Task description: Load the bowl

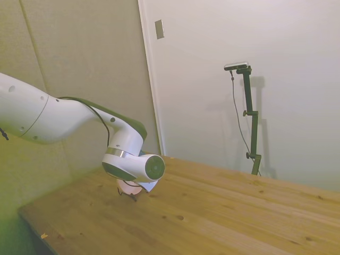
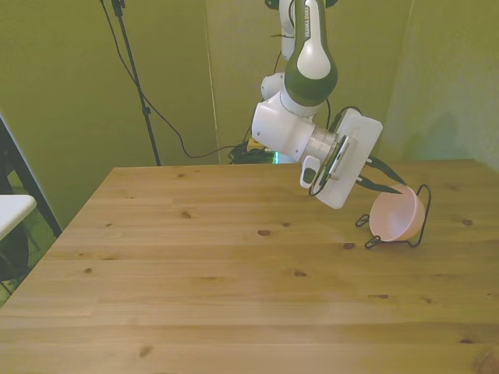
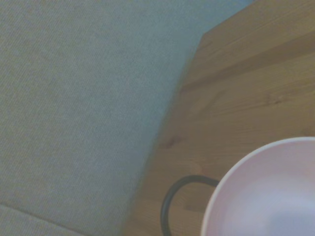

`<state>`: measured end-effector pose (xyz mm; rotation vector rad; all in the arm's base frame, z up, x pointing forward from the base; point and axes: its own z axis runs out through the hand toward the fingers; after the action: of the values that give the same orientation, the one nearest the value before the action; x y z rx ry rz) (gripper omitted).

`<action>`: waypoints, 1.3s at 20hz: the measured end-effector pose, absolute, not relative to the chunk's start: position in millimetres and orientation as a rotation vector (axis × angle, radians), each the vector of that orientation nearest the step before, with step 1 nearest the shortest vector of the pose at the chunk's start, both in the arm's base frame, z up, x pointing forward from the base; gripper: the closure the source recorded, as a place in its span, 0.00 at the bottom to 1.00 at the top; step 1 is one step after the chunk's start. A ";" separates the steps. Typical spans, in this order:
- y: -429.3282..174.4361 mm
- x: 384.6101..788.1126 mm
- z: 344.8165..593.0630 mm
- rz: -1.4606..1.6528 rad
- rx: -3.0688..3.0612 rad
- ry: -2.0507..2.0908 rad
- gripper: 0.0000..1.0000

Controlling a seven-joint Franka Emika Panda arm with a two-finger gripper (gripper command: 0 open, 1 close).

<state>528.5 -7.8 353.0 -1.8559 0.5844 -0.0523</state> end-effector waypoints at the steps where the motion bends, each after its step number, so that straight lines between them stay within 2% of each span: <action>1: -8.2 528.0 353.4 -0.050 -1.852 0.580 0.00; 6: -16.7 517.7 363.2 -0.064 -1.831 0.555 0.00; 11: -43.3 494.3 388.5 -0.129 -1.831 0.554 0.00; 17: -95.3 459.8 437.6 -0.206 -1.984 0.669 0.00; 23: -102.6 406.3 508.5 -0.284 -2.235 0.872 0.00; 26: -96.0 381.8 521.5 -0.310 -2.327 0.970 0.00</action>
<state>381.8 -96.0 521.5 -2.3271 0.9705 -0.3097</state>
